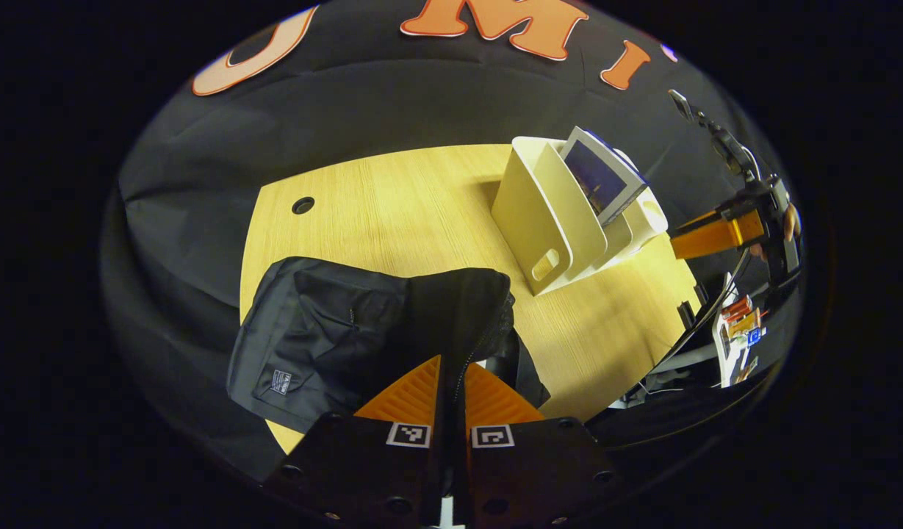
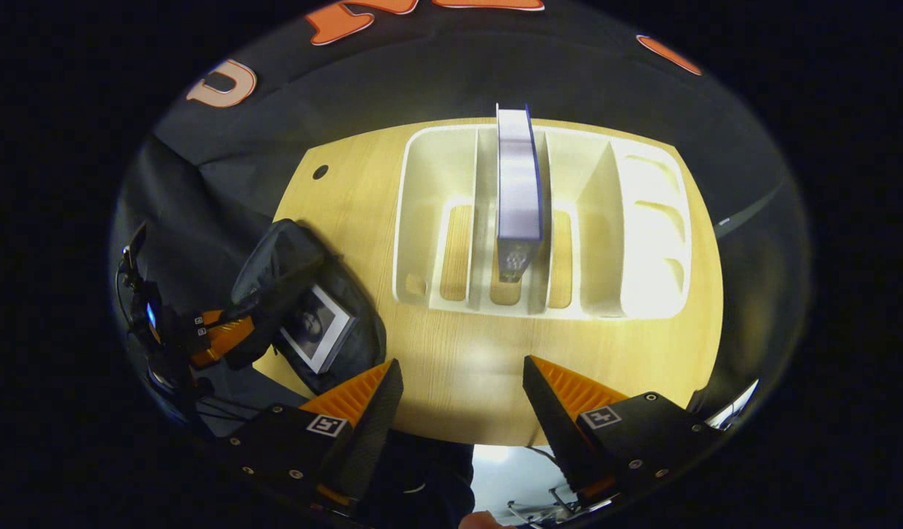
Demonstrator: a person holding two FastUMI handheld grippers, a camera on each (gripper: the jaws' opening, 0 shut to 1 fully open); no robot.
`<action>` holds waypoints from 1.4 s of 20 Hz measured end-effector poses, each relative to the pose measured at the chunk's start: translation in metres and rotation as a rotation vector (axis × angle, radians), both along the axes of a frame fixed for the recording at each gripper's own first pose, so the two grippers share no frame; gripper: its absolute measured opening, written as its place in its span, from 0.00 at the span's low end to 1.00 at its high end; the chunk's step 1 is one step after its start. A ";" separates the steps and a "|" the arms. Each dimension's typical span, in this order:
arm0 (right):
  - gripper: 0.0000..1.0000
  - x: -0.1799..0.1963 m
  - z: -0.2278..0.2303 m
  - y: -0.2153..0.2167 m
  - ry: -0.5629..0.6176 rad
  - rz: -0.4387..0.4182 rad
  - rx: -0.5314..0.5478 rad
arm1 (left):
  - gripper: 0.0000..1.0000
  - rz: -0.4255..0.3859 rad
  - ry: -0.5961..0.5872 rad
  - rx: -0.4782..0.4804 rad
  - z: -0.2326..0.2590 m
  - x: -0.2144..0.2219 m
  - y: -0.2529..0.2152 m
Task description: Open the schoolbag, grab two books from the bookshelf and put them into the schoolbag.
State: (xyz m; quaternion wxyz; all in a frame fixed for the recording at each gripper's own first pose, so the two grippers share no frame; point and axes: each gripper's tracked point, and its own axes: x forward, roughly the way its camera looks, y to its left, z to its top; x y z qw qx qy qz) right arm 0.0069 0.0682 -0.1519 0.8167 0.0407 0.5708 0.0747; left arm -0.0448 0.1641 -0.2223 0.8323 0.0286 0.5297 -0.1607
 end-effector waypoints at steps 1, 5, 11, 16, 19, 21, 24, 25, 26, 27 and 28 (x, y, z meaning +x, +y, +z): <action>0.99 0.009 0.006 -0.006 -0.002 0.000 -0.012 | 0.06 0.006 0.004 0.001 -0.001 0.001 0.001; 0.99 0.051 0.022 -0.026 -0.011 -0.002 -0.045 | 0.06 0.032 0.026 -0.005 -0.005 0.002 0.003; 0.99 0.102 0.023 -0.030 0.005 0.000 -0.036 | 0.06 0.068 0.051 0.002 -0.014 0.010 0.006; 0.99 0.132 0.003 -0.035 0.047 0.006 -0.069 | 0.06 0.080 0.062 0.025 -0.014 0.011 0.007; 0.99 0.144 -0.012 -0.034 0.077 0.004 -0.088 | 0.06 0.099 0.068 0.025 -0.016 0.011 0.006; 0.98 0.150 -0.020 -0.032 0.093 0.005 -0.092 | 0.06 0.110 0.069 0.025 -0.015 0.009 0.006; 0.88 0.153 -0.030 -0.029 0.114 0.000 -0.113 | 0.06 0.133 0.071 0.026 -0.016 0.008 0.007; 0.76 0.152 -0.034 -0.027 0.118 0.001 -0.115 | 0.06 0.138 0.069 0.026 -0.015 0.006 0.007; 0.66 0.151 -0.035 -0.028 0.122 -0.002 -0.120 | 0.06 0.141 0.071 0.024 -0.015 0.004 0.005; 0.63 0.150 -0.035 -0.028 0.129 -0.011 -0.125 | 0.06 0.143 0.069 0.024 -0.015 0.005 0.006; 0.45 0.149 -0.034 -0.029 0.132 -0.022 -0.137 | 0.06 0.143 0.067 0.023 -0.016 0.005 0.005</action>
